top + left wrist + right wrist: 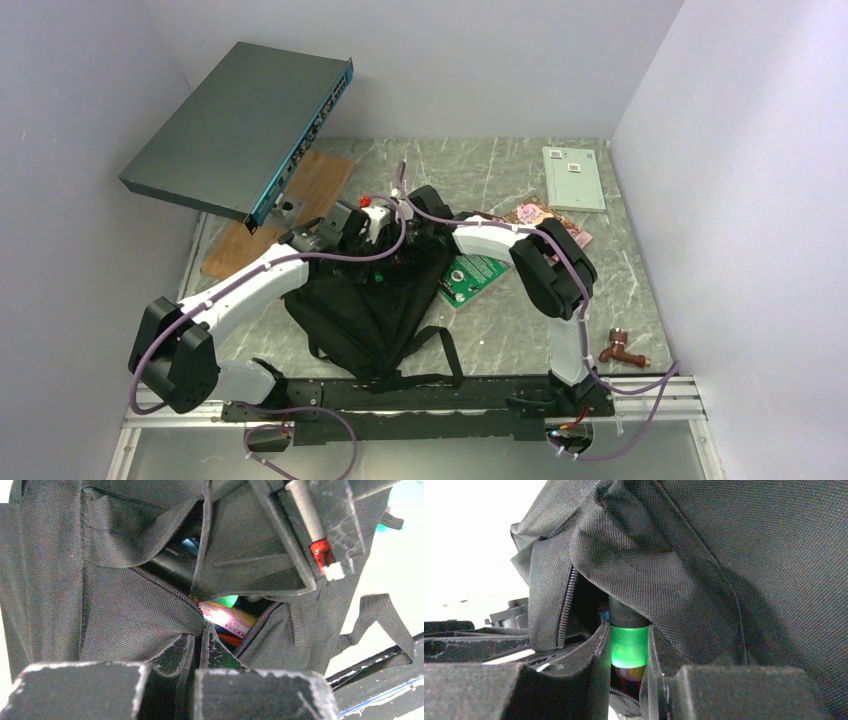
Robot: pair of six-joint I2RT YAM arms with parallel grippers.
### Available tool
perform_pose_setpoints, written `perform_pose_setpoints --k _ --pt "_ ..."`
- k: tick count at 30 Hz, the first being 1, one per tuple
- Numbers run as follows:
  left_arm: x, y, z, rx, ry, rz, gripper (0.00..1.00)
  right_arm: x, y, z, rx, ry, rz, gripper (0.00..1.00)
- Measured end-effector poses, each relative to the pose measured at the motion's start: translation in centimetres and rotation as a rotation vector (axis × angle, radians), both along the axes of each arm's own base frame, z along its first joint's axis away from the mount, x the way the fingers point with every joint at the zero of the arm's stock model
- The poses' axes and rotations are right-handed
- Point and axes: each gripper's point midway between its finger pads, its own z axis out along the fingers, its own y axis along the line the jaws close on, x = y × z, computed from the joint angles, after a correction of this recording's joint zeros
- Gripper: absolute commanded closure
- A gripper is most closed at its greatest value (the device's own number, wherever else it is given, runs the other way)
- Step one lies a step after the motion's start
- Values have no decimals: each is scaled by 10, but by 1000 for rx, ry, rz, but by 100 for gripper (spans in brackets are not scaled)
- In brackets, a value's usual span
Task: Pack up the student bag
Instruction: Place the stationery in the student bag.
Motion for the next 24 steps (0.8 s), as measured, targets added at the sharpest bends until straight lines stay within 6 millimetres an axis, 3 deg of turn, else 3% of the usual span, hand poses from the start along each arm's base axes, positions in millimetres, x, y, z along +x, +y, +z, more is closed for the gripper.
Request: perform_pose_setpoints --k 10,16,24 --pt "2 3 0 12 -11 11 100 4 7 -4 -58 -77 -29 50" --pt "2 2 2 6 -14 10 100 -5 -15 2 -98 -125 -70 38" --pt "1 1 2 2 -11 7 100 -8 -38 20 -141 -209 -106 33"
